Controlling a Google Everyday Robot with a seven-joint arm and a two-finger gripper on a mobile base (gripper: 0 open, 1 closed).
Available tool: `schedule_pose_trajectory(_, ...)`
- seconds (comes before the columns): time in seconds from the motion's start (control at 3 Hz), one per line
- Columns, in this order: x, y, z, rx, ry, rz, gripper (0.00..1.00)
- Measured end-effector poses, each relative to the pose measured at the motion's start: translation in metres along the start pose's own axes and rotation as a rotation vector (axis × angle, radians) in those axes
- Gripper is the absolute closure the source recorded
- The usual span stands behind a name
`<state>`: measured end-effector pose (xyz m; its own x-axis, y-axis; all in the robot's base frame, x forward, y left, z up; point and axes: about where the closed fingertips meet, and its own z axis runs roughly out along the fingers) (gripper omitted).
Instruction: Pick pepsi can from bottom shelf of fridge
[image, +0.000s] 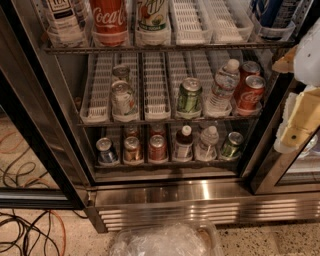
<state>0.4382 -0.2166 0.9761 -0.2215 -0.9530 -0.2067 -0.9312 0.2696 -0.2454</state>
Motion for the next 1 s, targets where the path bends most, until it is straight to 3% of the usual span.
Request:
schedule_pose_trajectory(0.33,0.0,0.0,0.0,0.002,-0.002,0.0,0.0)
schedule_pose_trajectory(1.0,-0.014,0.006,0.005,0.011,-0.113,0.022,0.0)
